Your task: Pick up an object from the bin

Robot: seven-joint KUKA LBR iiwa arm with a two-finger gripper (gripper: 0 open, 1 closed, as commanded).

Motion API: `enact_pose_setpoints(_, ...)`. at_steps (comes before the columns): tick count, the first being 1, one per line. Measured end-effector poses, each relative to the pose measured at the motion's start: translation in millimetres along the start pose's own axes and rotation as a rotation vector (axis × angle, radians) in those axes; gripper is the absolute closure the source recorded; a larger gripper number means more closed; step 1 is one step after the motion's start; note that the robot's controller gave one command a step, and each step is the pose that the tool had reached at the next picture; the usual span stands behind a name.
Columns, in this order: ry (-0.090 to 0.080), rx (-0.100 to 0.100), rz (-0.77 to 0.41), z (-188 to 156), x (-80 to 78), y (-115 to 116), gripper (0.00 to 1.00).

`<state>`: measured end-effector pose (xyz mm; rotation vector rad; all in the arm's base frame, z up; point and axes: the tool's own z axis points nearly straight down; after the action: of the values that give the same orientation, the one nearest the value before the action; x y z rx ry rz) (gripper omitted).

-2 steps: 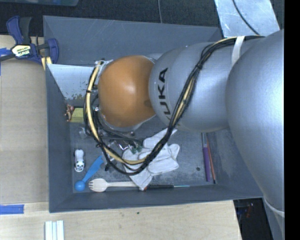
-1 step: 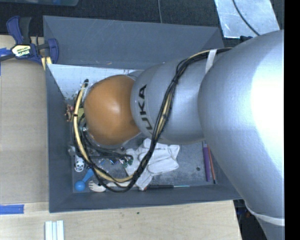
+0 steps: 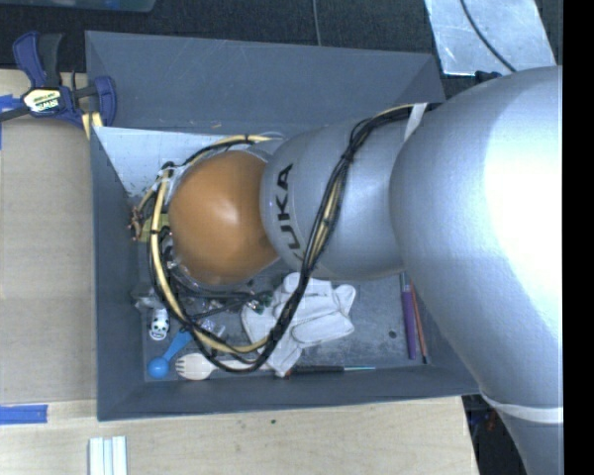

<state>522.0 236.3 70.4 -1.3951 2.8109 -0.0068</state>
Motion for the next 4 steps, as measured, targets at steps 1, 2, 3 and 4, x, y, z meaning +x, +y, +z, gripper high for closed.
enact_pose_setpoints(1,0.000,-0.007,0.129,-2,3.6,6,1.00)
enact_pose_setpoints(2,0.001,-0.008,0.130,-2,3.6,6,1.00)
enact_pose_setpoints(3,0.003,-0.010,0.131,-25,5.1,7,1.00)
enact_pose_setpoints(4,-0.002,-0.007,0.132,-48,3.9,6,1.00)
